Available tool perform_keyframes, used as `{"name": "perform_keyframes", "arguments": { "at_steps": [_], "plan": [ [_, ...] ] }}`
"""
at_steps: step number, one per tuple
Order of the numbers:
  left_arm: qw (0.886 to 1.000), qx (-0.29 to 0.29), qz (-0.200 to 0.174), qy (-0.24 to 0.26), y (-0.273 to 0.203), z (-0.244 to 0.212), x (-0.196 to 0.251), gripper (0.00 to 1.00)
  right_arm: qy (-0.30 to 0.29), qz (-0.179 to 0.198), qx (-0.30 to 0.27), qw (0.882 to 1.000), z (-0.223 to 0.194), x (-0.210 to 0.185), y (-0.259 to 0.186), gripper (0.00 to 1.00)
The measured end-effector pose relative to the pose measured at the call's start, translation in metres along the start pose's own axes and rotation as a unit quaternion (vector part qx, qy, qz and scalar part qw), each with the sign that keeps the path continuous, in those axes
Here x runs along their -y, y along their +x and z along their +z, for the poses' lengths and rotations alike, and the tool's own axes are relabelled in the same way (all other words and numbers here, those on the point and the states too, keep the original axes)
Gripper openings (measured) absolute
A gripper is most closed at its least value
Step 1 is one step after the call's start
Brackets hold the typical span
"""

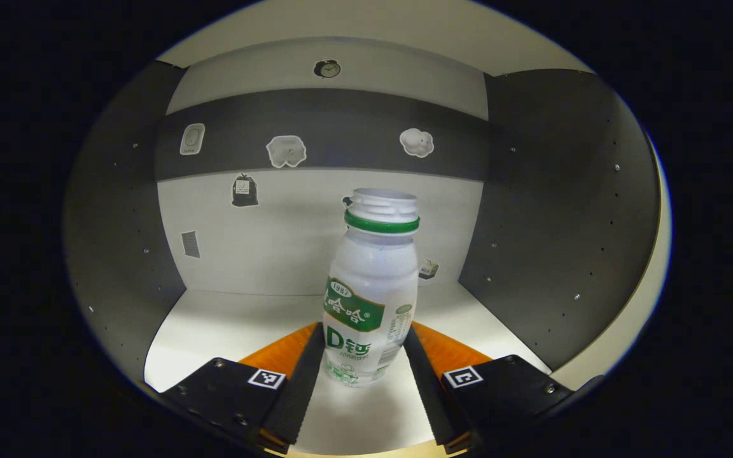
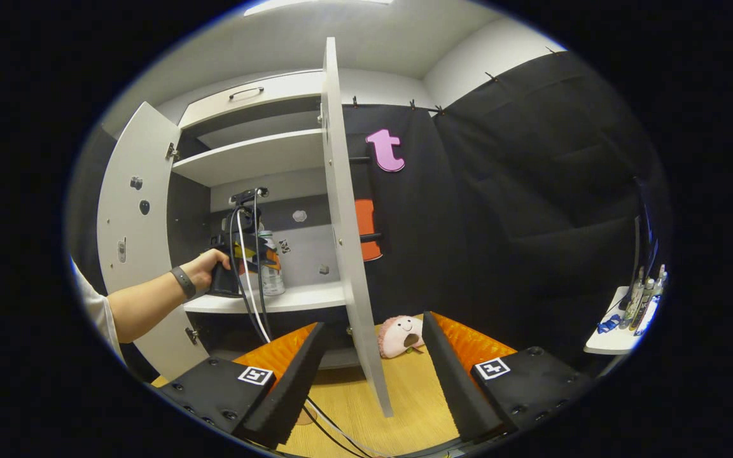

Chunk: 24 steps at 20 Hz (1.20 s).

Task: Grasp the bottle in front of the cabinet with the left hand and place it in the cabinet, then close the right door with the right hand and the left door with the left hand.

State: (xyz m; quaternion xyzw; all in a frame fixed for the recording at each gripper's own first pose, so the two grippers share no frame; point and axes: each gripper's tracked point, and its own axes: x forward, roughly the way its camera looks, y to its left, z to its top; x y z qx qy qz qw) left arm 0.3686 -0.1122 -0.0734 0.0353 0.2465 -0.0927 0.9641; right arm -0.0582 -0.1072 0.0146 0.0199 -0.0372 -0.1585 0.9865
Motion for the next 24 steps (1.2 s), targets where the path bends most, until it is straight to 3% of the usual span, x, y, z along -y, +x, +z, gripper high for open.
{"name": "perform_keyframes", "arguments": {
  "at_steps": [2,6,13,17,24],
  "plan": [
    [1.0,-0.001,0.001,-0.008,0.0,-0.003,-0.002,0.78,-0.003,-0.002,0.0,1.0,0.001,0.002,-0.001,0.99],
    [0.999,0.021,0.006,-0.026,-0.003,0.003,-0.007,0.96,-0.007,-0.001,-0.003,1.0,-0.002,0.004,-0.002,0.99],
    [0.989,0.133,-0.027,-0.056,-0.048,0.044,0.004,0.96,0.013,0.017,-0.017,1.0,-0.007,0.001,-0.002,0.99],
    [0.981,0.19,-0.021,-0.042,-0.101,0.063,0.003,0.99,0.004,0.018,-0.018,1.0,-0.002,0.008,-0.001,0.99],
    [0.967,0.246,-0.046,-0.045,-0.19,0.063,0.012,0.93,0.004,0.023,-0.015,1.0,0.015,0.026,0.003,0.99]
  ]
}}
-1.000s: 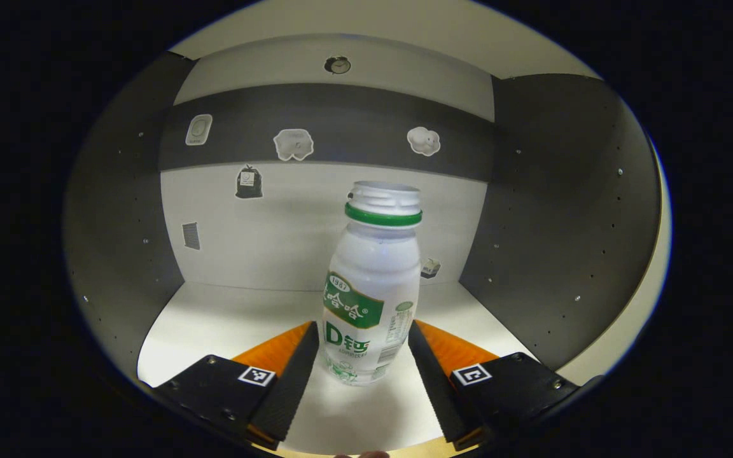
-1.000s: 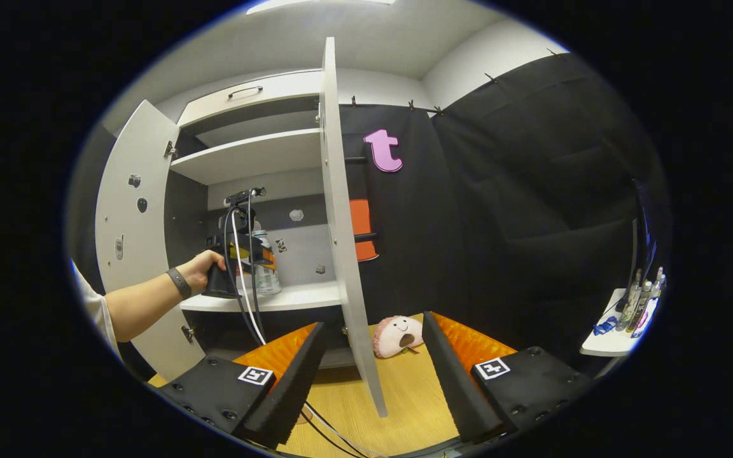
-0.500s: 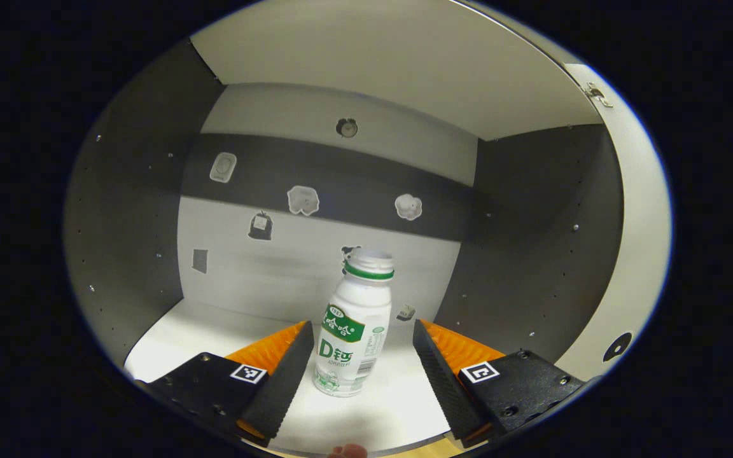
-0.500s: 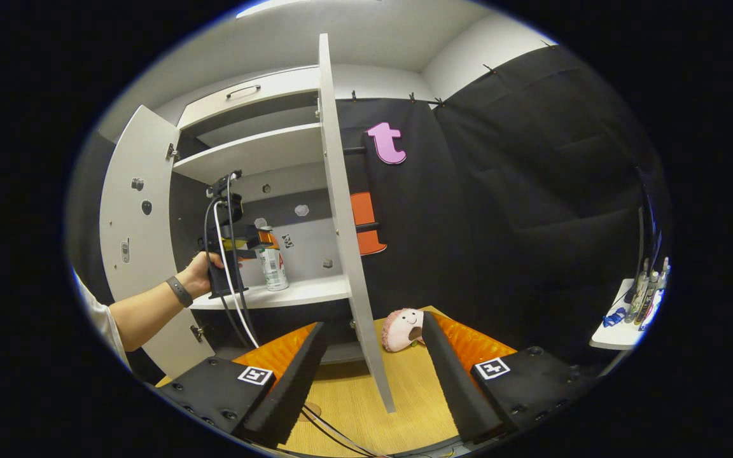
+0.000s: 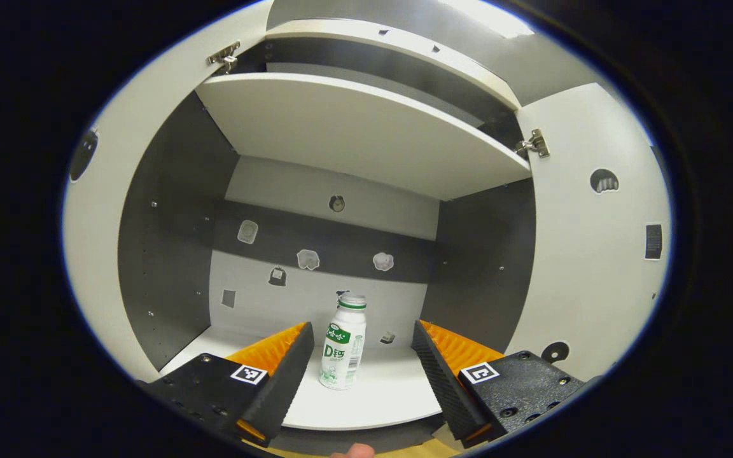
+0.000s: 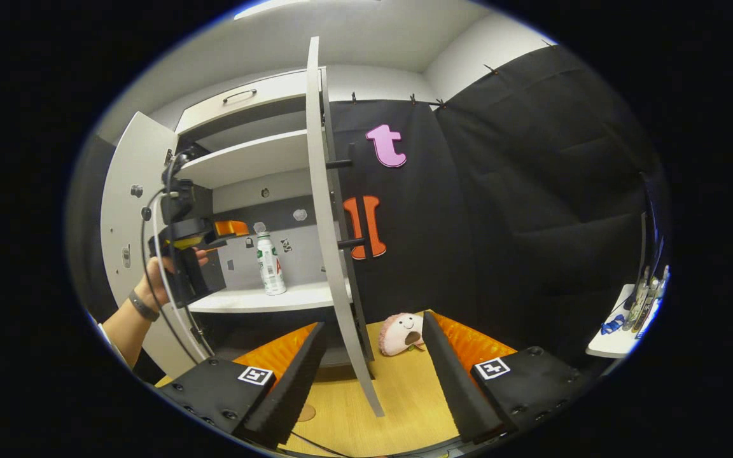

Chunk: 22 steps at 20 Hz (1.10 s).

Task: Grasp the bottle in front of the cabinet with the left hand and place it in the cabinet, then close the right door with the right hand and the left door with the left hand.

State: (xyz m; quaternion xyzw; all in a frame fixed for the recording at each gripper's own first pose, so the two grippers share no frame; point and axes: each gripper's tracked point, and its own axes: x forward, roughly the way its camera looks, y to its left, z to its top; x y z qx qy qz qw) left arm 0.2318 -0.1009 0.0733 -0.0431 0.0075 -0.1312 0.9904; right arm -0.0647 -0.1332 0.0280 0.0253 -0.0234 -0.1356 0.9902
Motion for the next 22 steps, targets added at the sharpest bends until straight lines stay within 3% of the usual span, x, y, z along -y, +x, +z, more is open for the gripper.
{"name": "perform_keyframes", "arguments": {
  "at_steps": [6,16,22],
  "plan": [
    [0.999,0.028,0.017,0.015,-0.08,-0.003,0.001,0.95,-0.009,0.01,0.0,1.0,0.008,0.009,0.006,0.99],
    [0.994,-0.04,0.104,0.0,-0.208,-0.107,-0.031,0.96,-0.012,0.03,0.004,0.999,0.017,0.014,0.02,0.99],
    [0.992,-0.042,0.122,-0.014,-0.242,-0.122,-0.034,0.96,-0.031,-0.019,0.034,0.999,0.055,0.063,0.033,0.99]
  ]
}}
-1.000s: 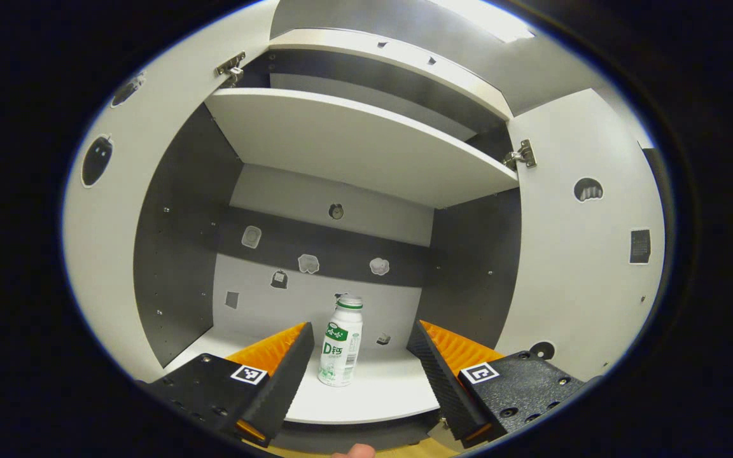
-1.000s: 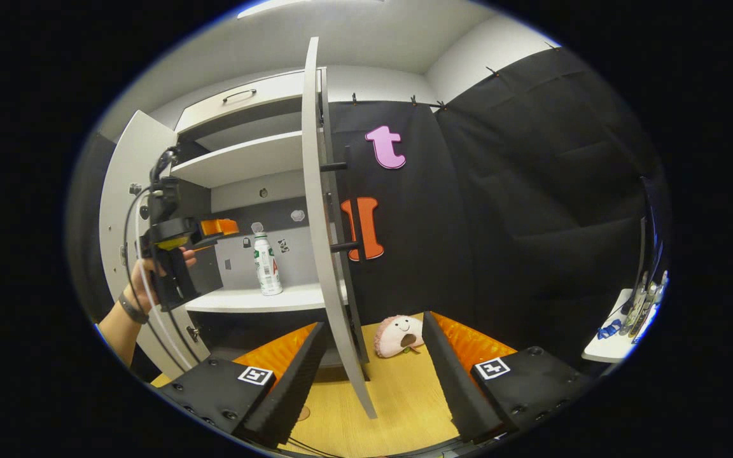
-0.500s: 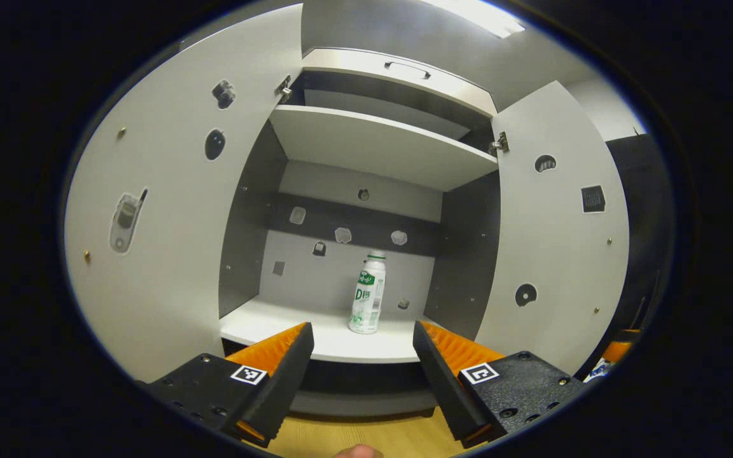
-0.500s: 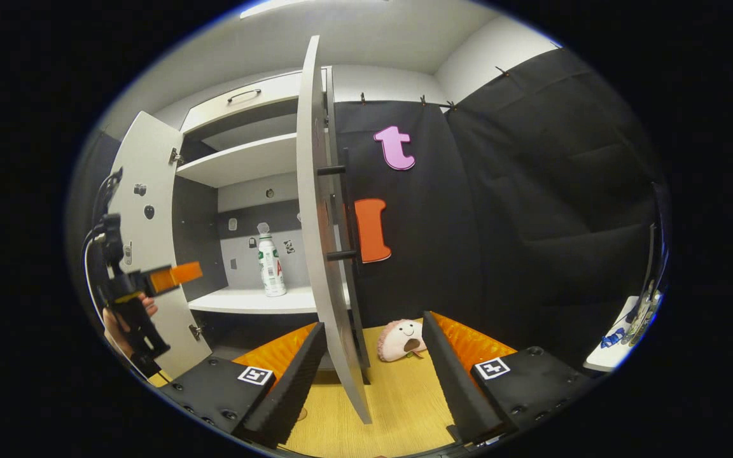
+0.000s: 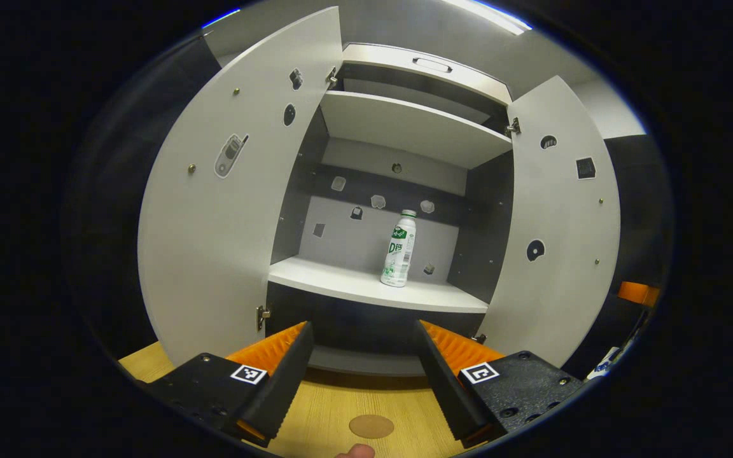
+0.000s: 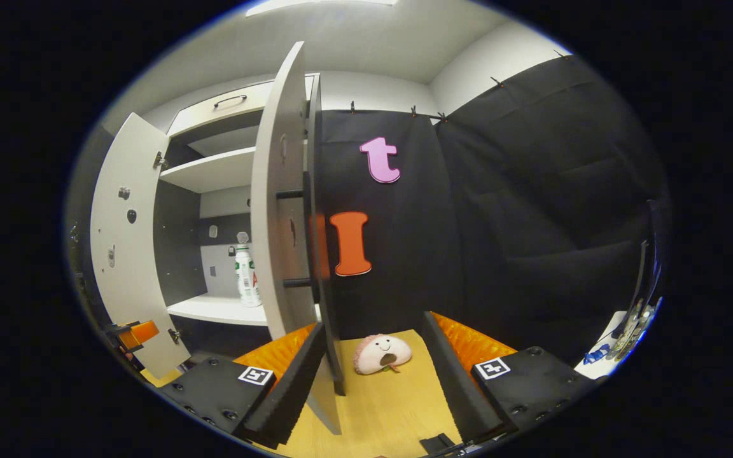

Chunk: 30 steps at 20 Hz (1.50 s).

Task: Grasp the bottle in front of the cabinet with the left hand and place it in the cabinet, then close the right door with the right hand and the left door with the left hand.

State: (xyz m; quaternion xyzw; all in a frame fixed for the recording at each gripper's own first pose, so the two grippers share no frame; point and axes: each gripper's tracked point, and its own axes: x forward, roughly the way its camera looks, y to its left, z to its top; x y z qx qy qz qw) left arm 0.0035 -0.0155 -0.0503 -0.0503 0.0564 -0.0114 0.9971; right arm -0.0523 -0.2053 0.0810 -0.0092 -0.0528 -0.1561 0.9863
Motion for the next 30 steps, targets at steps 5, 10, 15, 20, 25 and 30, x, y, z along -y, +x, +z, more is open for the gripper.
{"name": "perform_keyframes", "arguments": {
  "at_steps": [5,10,15,20,25,30],
  "plan": [
    [1.0,0.008,-0.011,0.006,-0.007,0.004,0.007,0.96,-0.008,-0.029,0.03,0.999,0.043,0.026,0.033,0.99],
    [0.999,0.013,-0.038,-0.002,-0.016,0.009,0.023,0.96,-0.008,-0.042,0.041,0.998,0.073,0.032,0.065,0.99],
    [0.999,0.011,-0.042,-0.005,-0.017,0.011,0.025,0.96,-0.006,-0.025,0.041,0.999,0.077,0.024,0.081,0.91],
    [0.999,0.016,-0.031,0.006,-0.016,0.017,0.016,0.96,-0.015,-0.004,0.043,0.999,0.076,0.006,0.088,0.91],
    [1.0,0.022,-0.016,0.012,-0.014,0.02,0.005,0.96,-0.012,0.005,0.032,0.999,0.064,0.0,0.087,0.97],
    [0.999,0.03,0.004,0.015,-0.013,0.027,-0.01,0.96,-0.01,0.031,0.028,0.999,0.063,-0.02,0.089,0.97]
  ]
}}
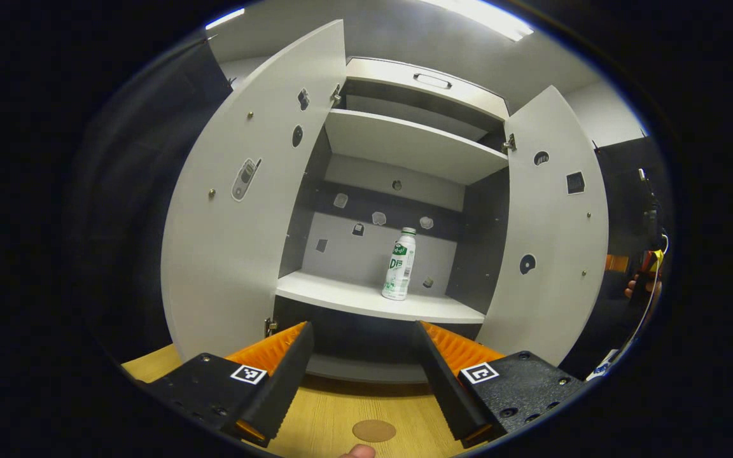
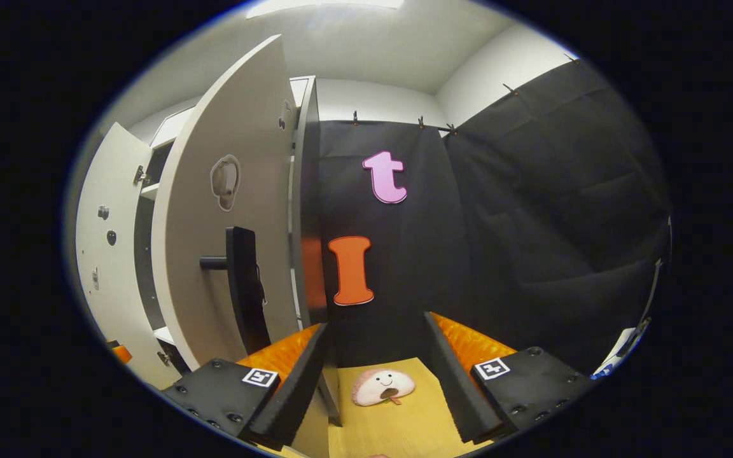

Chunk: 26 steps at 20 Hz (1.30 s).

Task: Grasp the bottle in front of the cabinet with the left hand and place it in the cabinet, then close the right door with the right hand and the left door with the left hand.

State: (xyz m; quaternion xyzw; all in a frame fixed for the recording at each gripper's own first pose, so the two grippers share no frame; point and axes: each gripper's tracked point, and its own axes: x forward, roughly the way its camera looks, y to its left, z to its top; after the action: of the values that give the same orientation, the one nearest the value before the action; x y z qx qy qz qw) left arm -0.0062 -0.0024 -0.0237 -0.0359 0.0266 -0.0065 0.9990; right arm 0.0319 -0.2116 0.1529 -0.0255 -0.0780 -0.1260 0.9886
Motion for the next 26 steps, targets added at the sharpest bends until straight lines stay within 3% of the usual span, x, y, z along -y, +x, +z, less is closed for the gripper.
{"name": "perform_keyframes", "arguments": {
  "at_steps": [2,4,16,22,23,26],
  "plan": [
    [1.0,0.0,-0.001,0.002,0.004,0.001,-0.001,0.96,-0.004,0.005,0.0,1.0,-0.001,-0.01,-0.004,1.0],
    [1.0,-0.001,-0.004,-0.005,0.005,0.001,0.001,0.96,-0.006,0.011,-0.003,1.0,-0.002,-0.023,-0.004,0.96],
    [1.0,-0.003,0.004,-0.014,0.014,0.01,-0.013,0.96,-0.03,0.075,0.003,0.997,-0.005,-0.112,0.002,0.97],
    [1.0,-0.001,0.012,-0.011,0.011,0.014,-0.024,0.96,-0.039,0.125,0.005,0.991,-0.009,-0.157,0.009,0.96],
    [1.0,-0.001,0.014,-0.01,0.011,0.014,-0.026,0.96,-0.034,0.141,0.002,0.989,-0.011,-0.165,0.006,1.0],
    [1.0,-0.002,0.019,-0.007,0.01,0.015,-0.031,0.96,-0.041,0.162,0.0,0.986,-0.013,-0.186,0.004,0.97]
  ]
}}
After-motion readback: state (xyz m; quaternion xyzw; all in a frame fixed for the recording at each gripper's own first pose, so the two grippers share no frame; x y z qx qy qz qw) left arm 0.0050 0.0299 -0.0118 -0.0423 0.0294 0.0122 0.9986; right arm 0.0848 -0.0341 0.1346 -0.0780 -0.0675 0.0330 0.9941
